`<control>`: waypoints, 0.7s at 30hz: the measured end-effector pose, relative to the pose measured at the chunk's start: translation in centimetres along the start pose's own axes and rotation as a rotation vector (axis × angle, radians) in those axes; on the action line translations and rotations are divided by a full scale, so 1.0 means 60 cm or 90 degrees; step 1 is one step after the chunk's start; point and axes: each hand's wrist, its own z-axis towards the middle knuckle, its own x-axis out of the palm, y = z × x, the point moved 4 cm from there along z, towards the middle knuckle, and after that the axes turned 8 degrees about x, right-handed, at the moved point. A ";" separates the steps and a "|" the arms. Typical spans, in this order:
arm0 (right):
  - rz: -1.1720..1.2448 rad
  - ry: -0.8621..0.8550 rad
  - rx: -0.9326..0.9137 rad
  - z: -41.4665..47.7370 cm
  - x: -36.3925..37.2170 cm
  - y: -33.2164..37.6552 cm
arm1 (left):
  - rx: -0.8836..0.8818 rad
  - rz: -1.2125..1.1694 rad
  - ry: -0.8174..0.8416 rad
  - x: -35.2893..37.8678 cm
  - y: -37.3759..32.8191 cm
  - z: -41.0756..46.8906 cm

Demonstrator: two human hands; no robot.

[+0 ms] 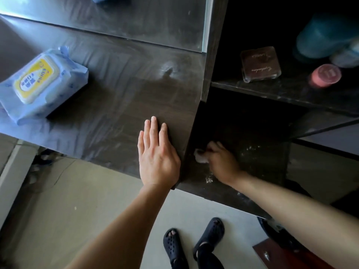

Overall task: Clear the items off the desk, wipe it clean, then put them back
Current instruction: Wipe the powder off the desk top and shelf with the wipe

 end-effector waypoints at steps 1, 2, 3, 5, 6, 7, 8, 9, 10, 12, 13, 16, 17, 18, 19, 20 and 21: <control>0.021 0.011 0.007 -0.017 0.001 -0.001 | 0.002 0.000 0.001 0.000 -0.001 0.000; 0.050 0.005 0.042 -0.013 -0.004 -0.006 | 0.005 0.000 0.001 0.000 -0.001 0.000; 0.079 -0.027 0.083 0.005 -0.012 -0.011 | 0.006 -0.001 0.001 0.000 0.000 -0.001; 0.101 -0.107 0.147 0.069 -0.032 -0.017 | 0.008 -0.003 -0.002 0.002 0.001 -0.001; 0.094 -0.119 0.180 0.104 -0.037 -0.018 | 0.010 -0.003 -0.003 0.003 0.002 -0.002; 0.071 -0.122 0.211 0.133 -0.037 -0.014 | 0.012 -0.004 -0.004 0.003 0.002 -0.002; 0.043 -0.125 0.236 0.150 -0.031 -0.009 | 0.013 -0.005 -0.005 0.003 0.002 -0.002; 0.009 -0.131 0.251 0.154 -0.025 -0.003 | 0.013 -0.005 -0.005 0.004 0.003 -0.001; -0.019 -0.128 0.254 0.146 -0.017 0.003 | 0.011 -0.006 -0.004 0.004 0.004 -0.001; -0.050 -0.116 0.181 0.096 0.001 0.013 | 0.009 -0.008 -0.005 0.004 0.004 -0.001; -0.055 -0.117 0.114 0.059 0.011 0.021 | 0.012 -0.008 -0.005 0.003 0.003 0.000; -0.047 -0.039 -0.029 -0.043 0.034 0.029 | 0.020 -0.010 -0.002 0.002 0.002 0.000; -0.026 0.004 -0.058 -0.069 0.034 0.028 | 0.021 -0.012 -0.001 0.003 0.002 0.000; 0.015 0.045 -0.062 -0.089 0.026 0.027 | 0.023 -0.013 0.003 0.004 0.003 -0.001; 0.048 0.050 -0.034 -0.100 0.013 0.018 | 0.025 -0.013 0.008 0.006 0.004 -0.002; 0.069 0.023 0.020 -0.099 -0.006 0.002 | 0.025 -0.012 0.013 0.006 0.004 -0.002; 0.081 -0.028 0.084 -0.089 -0.032 -0.021 | 0.024 -0.006 0.017 0.007 0.005 -0.002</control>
